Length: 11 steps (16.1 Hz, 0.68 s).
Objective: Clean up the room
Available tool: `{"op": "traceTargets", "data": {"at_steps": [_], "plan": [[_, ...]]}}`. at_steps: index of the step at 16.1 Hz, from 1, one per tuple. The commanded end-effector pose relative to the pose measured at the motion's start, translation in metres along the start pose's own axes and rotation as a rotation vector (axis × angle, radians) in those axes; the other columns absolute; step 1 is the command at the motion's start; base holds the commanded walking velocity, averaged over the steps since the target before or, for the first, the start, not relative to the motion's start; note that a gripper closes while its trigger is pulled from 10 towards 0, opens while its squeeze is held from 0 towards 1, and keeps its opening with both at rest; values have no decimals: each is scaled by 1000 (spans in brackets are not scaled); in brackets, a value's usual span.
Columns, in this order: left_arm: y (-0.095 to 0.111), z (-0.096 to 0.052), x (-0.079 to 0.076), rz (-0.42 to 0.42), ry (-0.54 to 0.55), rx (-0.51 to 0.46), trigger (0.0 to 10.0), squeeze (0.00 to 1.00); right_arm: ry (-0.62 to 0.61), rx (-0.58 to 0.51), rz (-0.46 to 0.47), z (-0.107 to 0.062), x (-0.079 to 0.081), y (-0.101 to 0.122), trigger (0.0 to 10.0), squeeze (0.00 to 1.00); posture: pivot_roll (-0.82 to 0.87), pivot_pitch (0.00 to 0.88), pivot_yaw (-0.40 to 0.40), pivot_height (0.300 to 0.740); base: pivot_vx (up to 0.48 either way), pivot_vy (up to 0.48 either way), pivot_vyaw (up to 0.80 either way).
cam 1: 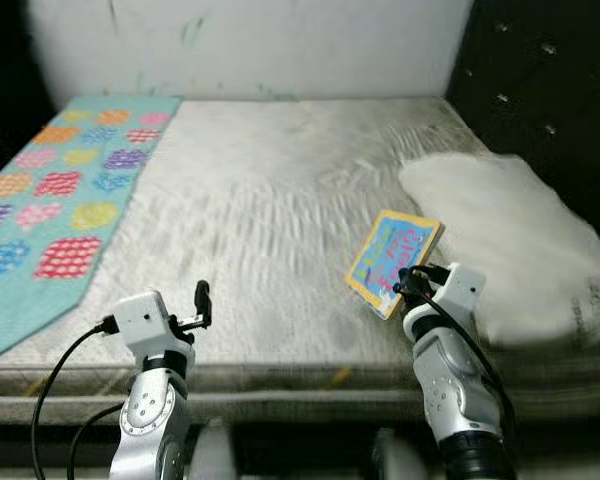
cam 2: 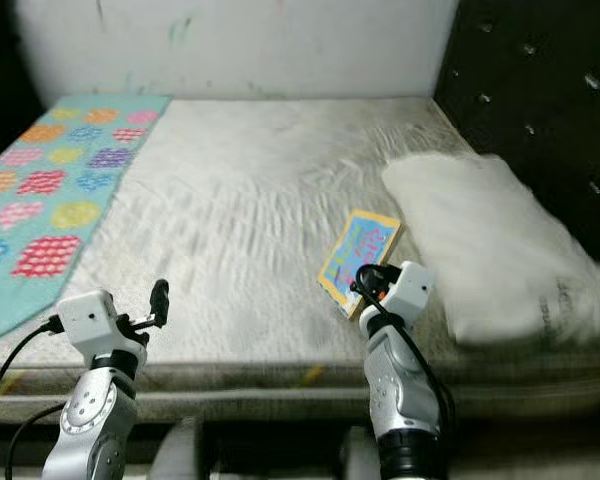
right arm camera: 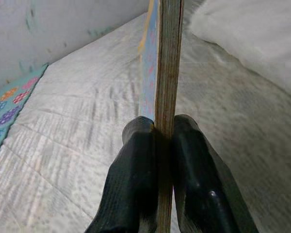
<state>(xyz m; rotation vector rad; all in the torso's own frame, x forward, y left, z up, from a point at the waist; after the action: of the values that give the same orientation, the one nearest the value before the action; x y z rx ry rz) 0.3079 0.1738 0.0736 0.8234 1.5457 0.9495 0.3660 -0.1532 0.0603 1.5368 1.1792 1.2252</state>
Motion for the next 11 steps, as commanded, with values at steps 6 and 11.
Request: {"op": "traceTargets", "data": {"at_steps": [6,11], "plan": [[5,2,6,27,31,-19,10000,0,18,-44,-11,4,5,12,10000,0,35,0,19,586,0,0,0],[6,1,7,28,36,-18,10000,0,19,-26,21,5,8,8,10000,0,40,0,20,586,0,0,0]]}}
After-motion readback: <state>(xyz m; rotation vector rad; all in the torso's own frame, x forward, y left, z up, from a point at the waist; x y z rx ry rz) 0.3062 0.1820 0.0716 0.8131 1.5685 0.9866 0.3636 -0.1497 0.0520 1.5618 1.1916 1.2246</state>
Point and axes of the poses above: a point about 5 cm out from each wrist's last joint towards the gripper, its own z axis pointing out of the wrist towards the gripper, its own y axis along the axis of the wrist's last joint, x = y × z, the point moved 6 cm from there along z, pointing out of the wrist towards the gripper, and after that the axes turned 13 degrees about -z, right-handed, at the moved point
